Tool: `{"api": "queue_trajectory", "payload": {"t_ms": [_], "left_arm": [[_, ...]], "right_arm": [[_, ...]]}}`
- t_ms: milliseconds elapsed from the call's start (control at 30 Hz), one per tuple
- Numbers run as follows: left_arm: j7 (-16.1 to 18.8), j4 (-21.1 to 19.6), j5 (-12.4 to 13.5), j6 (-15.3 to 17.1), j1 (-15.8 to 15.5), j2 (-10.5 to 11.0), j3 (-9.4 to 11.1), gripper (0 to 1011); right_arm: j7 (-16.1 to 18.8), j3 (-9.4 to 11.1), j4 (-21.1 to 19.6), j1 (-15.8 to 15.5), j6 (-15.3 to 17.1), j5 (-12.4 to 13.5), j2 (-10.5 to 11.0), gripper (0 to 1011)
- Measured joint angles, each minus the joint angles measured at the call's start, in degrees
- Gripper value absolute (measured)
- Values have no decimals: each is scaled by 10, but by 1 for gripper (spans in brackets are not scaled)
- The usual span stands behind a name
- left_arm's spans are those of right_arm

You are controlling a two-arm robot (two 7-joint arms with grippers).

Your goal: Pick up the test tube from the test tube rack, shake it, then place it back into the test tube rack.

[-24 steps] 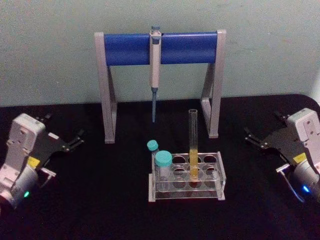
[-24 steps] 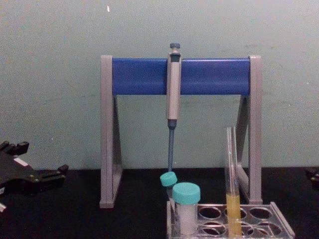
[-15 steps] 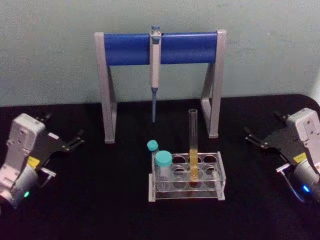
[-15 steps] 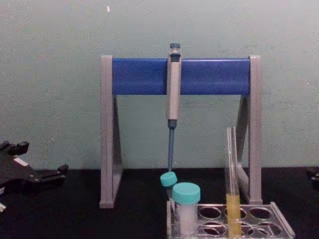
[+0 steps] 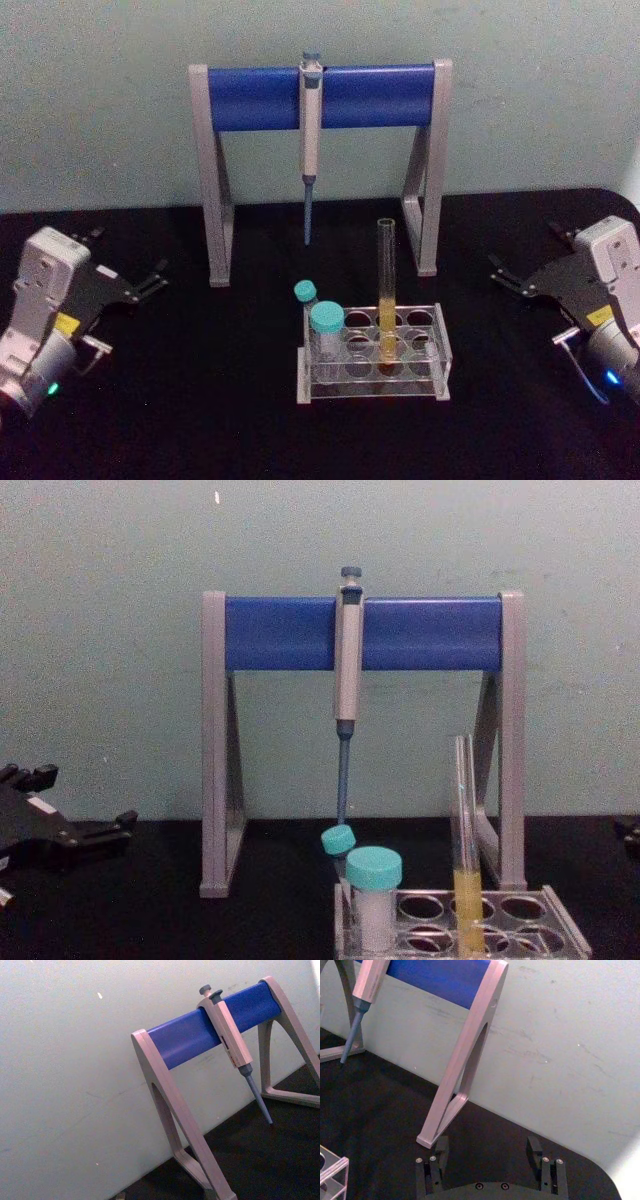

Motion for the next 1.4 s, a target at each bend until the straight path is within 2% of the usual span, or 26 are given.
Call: {"api": "queue_trajectory", "payload": {"t_ms": [1400], "left_arm": [[0, 0, 0, 0, 0, 0, 0, 1010]], "right_arm": [[0, 0, 0, 0, 0, 0, 0, 1000]]}}
